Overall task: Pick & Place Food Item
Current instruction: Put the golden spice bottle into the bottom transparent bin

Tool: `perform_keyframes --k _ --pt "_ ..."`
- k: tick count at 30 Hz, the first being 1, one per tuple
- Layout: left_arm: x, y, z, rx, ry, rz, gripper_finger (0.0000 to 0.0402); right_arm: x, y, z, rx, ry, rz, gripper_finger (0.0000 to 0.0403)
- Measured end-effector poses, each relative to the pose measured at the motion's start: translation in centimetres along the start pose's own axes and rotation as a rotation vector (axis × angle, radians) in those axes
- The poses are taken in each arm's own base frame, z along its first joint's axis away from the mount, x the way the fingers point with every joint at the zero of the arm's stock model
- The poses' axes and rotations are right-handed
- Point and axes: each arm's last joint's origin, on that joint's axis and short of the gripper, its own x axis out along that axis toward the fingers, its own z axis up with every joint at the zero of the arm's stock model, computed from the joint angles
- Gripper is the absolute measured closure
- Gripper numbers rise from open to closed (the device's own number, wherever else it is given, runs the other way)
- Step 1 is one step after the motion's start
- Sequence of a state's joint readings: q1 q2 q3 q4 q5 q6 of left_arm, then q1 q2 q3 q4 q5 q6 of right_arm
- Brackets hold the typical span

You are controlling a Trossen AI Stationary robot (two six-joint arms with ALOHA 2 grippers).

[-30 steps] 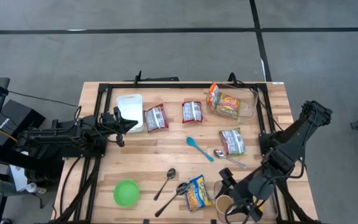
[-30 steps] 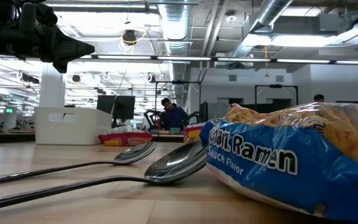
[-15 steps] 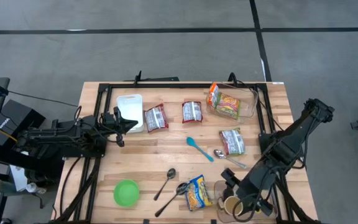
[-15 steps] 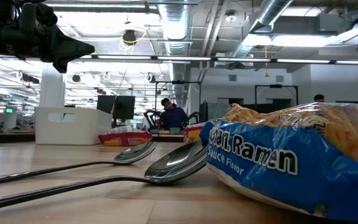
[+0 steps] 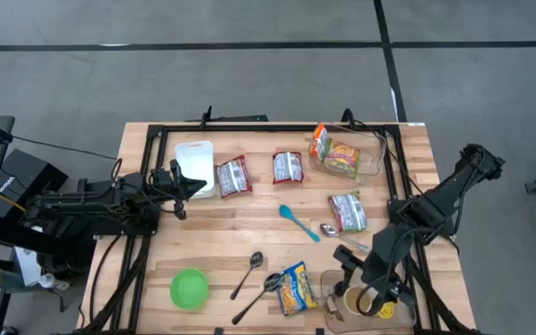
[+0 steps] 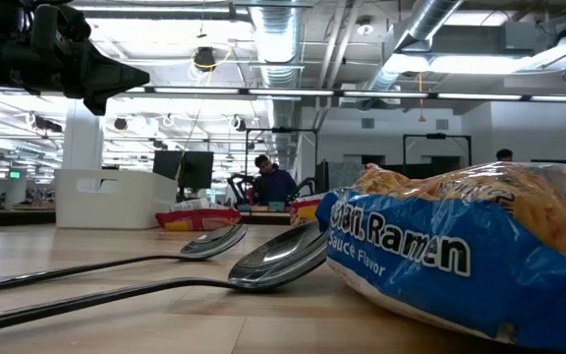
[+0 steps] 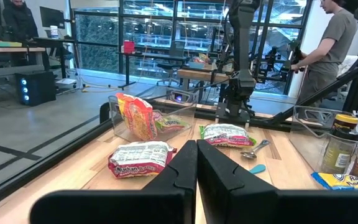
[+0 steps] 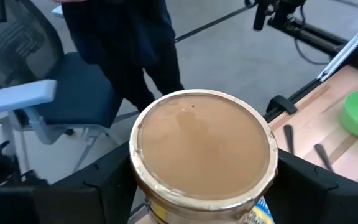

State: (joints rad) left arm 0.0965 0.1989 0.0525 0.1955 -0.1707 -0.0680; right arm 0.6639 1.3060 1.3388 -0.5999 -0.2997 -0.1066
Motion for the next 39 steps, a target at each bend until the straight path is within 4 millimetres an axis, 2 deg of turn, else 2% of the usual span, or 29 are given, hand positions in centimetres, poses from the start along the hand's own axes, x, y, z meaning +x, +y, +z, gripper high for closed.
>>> perform_keyframes --k 13,22,32,39 --pt "0.0 0.0 0.0 0.0 -0.003 0.0 0.0399 -1.7 0.4 -1.0 0.002 0.082 0.034 0.0126" --pt "0.0 0.0 0.1 -0.001 -0.007 0.0 0.0399 -2.1 0.3 -1.6 0.001 0.136 0.035 0.0126" --pt "0.0 0.0 0.1 -0.001 -0.007 0.0 0.0399 -0.9 -0.3 -3.3 -0.003 0.099 0.022 0.0126" --pt "0.0 0.0 0.1 -0.001 -0.007 0.0 0.0399 -0.4 -0.1 -5.7 -0.018 0.031 0.017 0.0126"
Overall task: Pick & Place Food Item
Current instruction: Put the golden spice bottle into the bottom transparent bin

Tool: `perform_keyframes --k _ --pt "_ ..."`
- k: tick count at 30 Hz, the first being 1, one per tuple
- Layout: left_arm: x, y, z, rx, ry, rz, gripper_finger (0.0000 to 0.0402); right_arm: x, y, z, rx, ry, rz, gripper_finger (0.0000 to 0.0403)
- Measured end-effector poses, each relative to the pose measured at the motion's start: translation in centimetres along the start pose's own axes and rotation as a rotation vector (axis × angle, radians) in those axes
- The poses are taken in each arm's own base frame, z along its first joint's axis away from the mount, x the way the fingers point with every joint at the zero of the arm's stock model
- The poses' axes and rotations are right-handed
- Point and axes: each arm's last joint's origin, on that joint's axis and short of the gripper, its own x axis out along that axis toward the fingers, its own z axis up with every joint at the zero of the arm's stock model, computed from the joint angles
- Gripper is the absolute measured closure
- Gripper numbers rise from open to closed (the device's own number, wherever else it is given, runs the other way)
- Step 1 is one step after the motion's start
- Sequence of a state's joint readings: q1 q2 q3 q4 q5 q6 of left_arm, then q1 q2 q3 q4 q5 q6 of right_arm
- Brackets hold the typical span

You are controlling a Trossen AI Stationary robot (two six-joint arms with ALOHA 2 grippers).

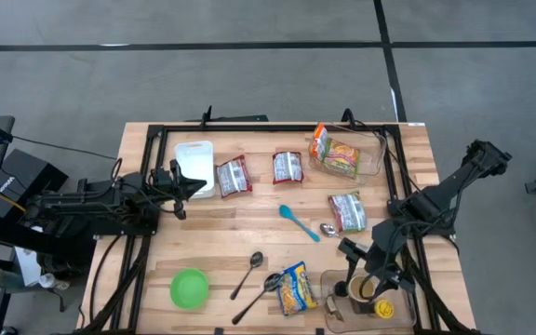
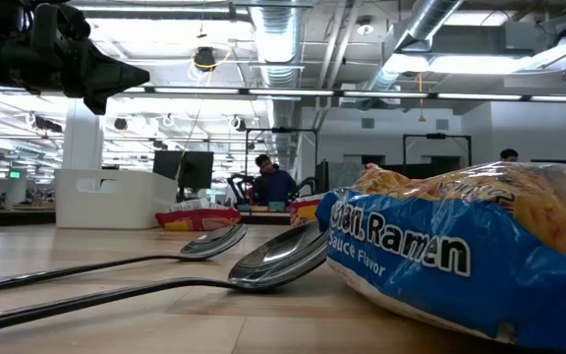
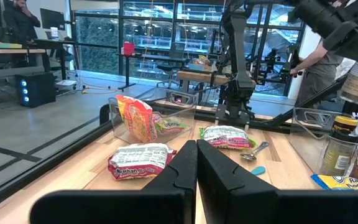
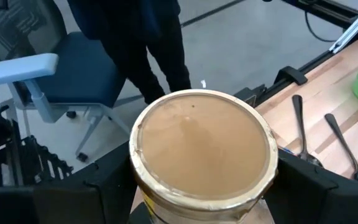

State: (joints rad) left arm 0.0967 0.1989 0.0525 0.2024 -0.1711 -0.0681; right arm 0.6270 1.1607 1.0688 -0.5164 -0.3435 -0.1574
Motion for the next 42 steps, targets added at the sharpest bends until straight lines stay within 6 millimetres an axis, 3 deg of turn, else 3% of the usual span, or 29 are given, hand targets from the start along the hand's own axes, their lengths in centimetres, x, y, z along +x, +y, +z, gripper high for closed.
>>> perform_keyframes --k 11,22,34,42 --pt "0.0 0.0 0.0 0.0 0.0 0.0 0.0399 0.0 1.1 -4.2 0.001 -0.066 0.006 0.0126" --pt "0.0 0.0 0.0 0.0 0.0 0.0 0.0399 -0.3 2.6 -7.1 0.03 -0.038 0.048 0.0126" --pt "0.0 0.0 0.0 0.0 0.0 0.0 0.0399 0.2 2.9 -10.9 0.111 -0.079 0.033 0.0126" --pt "0.0 0.0 0.0 0.0 0.0 0.0 0.0399 0.5 2.9 -12.3 0.144 -0.115 0.02 0.0126"
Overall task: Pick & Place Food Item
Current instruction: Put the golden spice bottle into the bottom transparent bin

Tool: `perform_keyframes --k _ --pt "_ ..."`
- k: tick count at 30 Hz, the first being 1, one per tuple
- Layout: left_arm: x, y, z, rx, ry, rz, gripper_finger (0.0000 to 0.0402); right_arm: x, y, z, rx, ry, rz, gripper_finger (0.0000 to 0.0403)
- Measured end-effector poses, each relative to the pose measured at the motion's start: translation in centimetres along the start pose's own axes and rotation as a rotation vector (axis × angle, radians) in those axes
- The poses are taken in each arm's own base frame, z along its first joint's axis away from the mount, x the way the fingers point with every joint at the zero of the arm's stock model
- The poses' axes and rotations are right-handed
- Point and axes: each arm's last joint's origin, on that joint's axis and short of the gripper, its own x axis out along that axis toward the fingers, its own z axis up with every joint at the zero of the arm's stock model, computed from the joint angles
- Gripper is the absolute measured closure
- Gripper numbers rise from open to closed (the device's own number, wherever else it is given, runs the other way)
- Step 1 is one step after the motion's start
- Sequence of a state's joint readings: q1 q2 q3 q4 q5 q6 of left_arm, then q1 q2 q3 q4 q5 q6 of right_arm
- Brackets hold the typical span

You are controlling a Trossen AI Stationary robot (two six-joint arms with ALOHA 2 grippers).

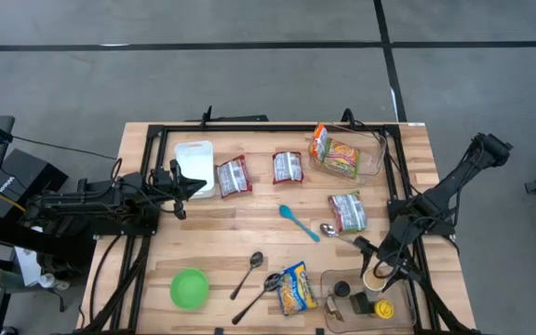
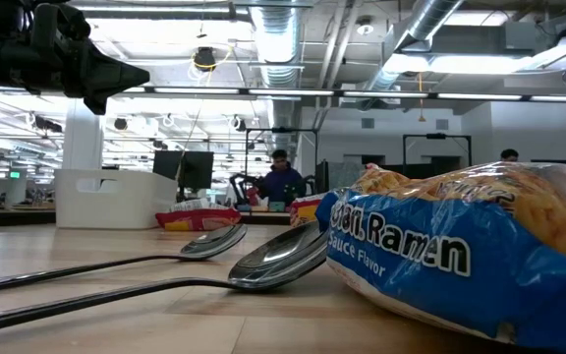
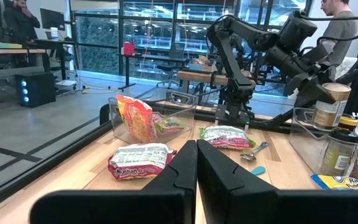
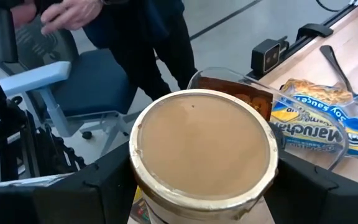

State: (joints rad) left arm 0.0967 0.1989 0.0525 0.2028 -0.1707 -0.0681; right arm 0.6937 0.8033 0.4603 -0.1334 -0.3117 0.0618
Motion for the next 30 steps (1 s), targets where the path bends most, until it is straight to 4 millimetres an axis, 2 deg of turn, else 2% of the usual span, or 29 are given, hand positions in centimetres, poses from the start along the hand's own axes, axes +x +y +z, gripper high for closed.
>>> perform_keyframes --k 14,20,30 --pt "0.0 0.0 0.0 0.0 0.0 0.0 0.0399 0.03 0.01 0.06 0.013 -0.014 0.002 0.0126" --pt "0.0 0.0 0.0 0.0 0.0 0.0 0.0399 -0.61 0.22 0.19 0.063 -0.035 0.005 0.0126" --pt "0.0 0.0 -0.01 0.0 0.001 0.0 0.0399 -0.73 0.22 -0.51 0.107 0.033 -0.002 0.0126"
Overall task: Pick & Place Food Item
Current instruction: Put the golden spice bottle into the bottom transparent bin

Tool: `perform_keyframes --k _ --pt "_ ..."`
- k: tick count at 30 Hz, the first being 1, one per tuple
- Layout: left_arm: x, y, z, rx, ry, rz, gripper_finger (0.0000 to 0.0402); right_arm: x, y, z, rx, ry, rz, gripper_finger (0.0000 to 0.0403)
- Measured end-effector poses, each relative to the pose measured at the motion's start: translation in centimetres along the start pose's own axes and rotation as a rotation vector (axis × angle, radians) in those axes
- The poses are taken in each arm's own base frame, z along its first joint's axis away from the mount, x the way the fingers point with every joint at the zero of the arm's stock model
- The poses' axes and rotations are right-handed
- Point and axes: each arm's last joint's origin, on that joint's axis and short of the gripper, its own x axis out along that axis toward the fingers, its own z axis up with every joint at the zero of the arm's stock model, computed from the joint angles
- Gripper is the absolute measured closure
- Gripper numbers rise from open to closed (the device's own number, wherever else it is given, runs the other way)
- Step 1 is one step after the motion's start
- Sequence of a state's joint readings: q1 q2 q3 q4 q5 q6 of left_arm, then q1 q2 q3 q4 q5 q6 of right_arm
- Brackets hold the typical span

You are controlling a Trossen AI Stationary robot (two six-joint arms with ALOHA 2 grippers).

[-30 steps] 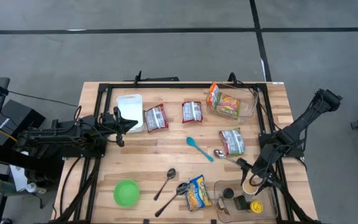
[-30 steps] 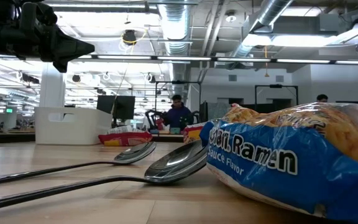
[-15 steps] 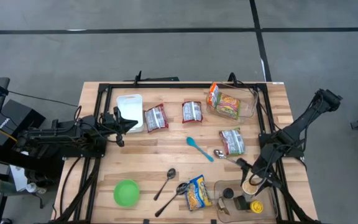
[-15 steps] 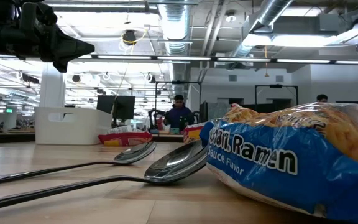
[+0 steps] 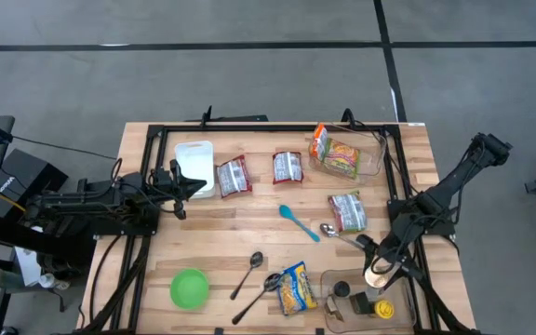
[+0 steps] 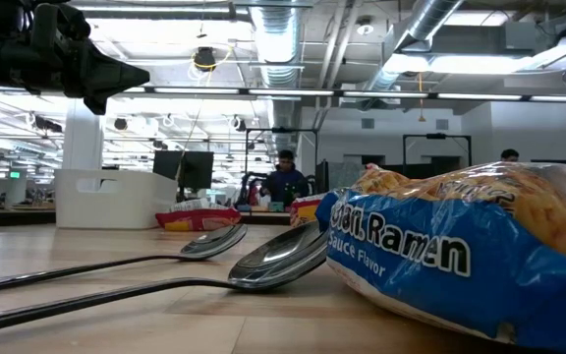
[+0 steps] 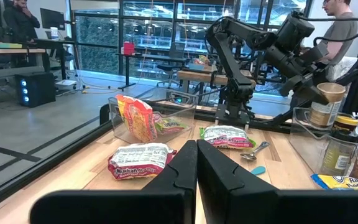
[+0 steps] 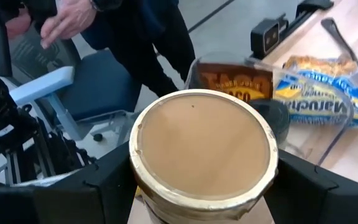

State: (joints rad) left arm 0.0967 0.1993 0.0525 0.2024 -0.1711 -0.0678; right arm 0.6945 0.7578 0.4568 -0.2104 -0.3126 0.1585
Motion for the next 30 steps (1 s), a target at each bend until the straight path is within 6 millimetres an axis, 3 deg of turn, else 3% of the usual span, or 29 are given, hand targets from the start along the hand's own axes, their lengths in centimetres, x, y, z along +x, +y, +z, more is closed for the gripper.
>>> perform_keyframes --k 30 --pt "0.0 0.0 0.0 0.0 -0.001 0.0 0.0399 4.4 -1.8 -0.9 0.029 0.122 -0.099 0.0126"
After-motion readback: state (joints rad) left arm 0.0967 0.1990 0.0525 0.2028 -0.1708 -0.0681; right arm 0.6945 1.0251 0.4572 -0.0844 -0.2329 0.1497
